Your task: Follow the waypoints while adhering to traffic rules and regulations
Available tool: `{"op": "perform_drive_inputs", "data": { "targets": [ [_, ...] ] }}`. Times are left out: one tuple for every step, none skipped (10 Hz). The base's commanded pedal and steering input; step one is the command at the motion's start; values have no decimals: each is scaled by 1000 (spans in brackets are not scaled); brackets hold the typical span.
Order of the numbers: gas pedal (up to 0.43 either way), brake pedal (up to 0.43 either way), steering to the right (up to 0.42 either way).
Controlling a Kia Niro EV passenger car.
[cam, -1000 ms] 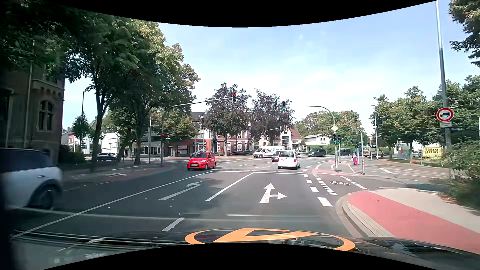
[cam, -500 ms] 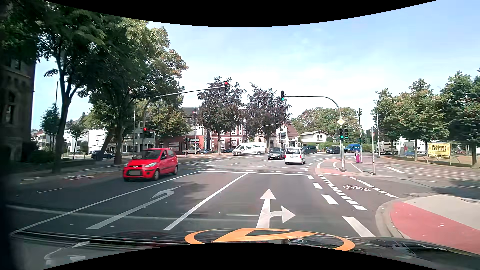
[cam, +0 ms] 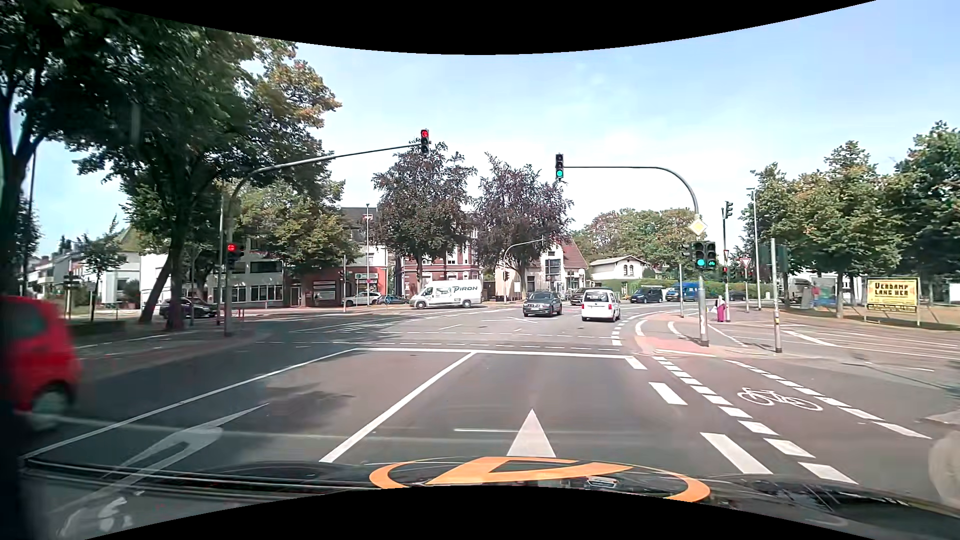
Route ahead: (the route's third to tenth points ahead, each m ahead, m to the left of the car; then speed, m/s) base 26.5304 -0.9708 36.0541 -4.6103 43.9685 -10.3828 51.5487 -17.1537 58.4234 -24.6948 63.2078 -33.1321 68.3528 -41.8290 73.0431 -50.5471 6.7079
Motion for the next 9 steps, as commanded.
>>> {"op": "perform_drive_inputs", "data": {
  "targets": [
    [169,0,48],
    [157,0,50],
    [157,0,53],
    [157,0,54],
    [157,0,54],
    [157,0,54],
    [157,0,54],
    [150,0,55],
    [150,0,55]
  ]
}}
